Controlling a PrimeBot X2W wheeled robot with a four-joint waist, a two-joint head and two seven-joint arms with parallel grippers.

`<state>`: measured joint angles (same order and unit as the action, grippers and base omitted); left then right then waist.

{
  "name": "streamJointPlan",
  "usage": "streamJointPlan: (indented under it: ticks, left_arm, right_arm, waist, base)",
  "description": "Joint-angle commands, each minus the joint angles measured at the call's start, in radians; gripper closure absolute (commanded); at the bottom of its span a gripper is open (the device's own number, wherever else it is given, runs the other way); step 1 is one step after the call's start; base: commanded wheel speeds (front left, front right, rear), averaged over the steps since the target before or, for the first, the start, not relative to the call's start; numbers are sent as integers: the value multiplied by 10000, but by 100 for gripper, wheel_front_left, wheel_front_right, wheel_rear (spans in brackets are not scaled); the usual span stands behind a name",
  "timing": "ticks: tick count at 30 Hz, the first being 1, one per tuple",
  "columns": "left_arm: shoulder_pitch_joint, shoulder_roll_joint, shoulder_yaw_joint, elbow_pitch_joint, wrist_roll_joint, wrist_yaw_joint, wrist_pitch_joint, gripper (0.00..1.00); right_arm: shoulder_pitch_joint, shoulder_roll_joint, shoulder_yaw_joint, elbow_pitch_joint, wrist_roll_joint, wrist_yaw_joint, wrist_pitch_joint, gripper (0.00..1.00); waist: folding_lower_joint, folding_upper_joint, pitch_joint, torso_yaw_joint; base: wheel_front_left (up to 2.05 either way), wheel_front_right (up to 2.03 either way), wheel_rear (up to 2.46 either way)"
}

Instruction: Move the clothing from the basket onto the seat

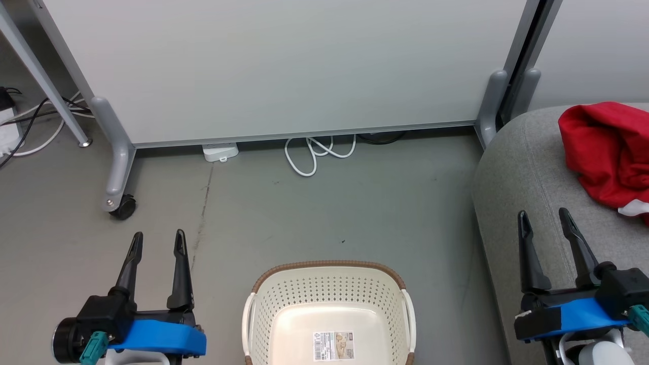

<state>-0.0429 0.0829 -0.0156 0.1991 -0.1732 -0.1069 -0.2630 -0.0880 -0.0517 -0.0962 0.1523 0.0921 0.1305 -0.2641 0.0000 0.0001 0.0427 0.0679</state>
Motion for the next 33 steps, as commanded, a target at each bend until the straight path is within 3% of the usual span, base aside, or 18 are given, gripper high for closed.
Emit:
streamJointPlan:
  ticks: [1, 10, 11, 15, 33]
  left_arm:
    - [68, -36, 34, 26, 67, -58, -25, 0]
    - [72, -159, 222, 128, 308, -169, -25, 0]
    - [1, -171, 178, 119, 266, -96, 1, 100]
    - [204, -253, 150, 488, 176, -87, 80, 100]
    - [-33, -267, 436, 475, -3229, -126, 955, 100]
  right_arm:
    - [164, 19, 7, 34, 54, 5, -3, 0]
    - [156, 19, 84, 61, 126, 5, -3, 0]
    - [38, 2, 76, 72, 100, 0, 0, 100]
    - [151, 36, 63, 469, 150, 0, 54, 100]
    - [53, 27, 1, 561, 3678, 1, 932, 100]
  waist:
    - [0, -1, -2, 0]
    - [0, -1, -45, -5]
    - [0, -1, -46, -4]
    - [1, -1, -50, -5]
    - [1, -1, -100, -102]
  base:
    - [0, 0, 0]
    - [0, 0, 0]
    - [0, 0, 0]
    - [0, 0, 0]
    - [0, 0, 0]
